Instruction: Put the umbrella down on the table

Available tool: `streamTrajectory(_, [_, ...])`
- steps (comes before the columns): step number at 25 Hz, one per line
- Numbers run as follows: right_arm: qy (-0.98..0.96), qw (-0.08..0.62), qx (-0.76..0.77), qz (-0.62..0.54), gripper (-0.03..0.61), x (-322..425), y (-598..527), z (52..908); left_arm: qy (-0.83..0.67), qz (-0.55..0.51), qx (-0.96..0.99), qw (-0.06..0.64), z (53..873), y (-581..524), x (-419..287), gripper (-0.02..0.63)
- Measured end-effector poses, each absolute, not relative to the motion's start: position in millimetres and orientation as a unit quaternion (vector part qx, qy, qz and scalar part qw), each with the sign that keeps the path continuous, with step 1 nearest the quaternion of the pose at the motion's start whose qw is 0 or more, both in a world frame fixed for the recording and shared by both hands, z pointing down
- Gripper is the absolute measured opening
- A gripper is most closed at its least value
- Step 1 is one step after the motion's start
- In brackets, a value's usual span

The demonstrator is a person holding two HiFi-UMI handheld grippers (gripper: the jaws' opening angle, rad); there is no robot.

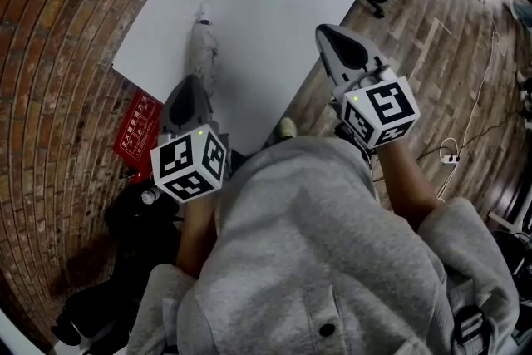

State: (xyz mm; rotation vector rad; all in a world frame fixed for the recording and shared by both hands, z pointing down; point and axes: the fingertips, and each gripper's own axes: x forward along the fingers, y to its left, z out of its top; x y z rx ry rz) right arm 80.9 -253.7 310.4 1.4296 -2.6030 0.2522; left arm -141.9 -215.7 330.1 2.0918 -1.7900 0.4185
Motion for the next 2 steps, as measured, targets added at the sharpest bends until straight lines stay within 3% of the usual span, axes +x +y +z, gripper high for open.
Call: streamTrajectory(2, [-0.870,0.080,0.479,0.084,0.025,78.8,-253.4,310.5,-0.632,0.150,0.739,0.179,332.1,-215.8,-144.3,0.015])
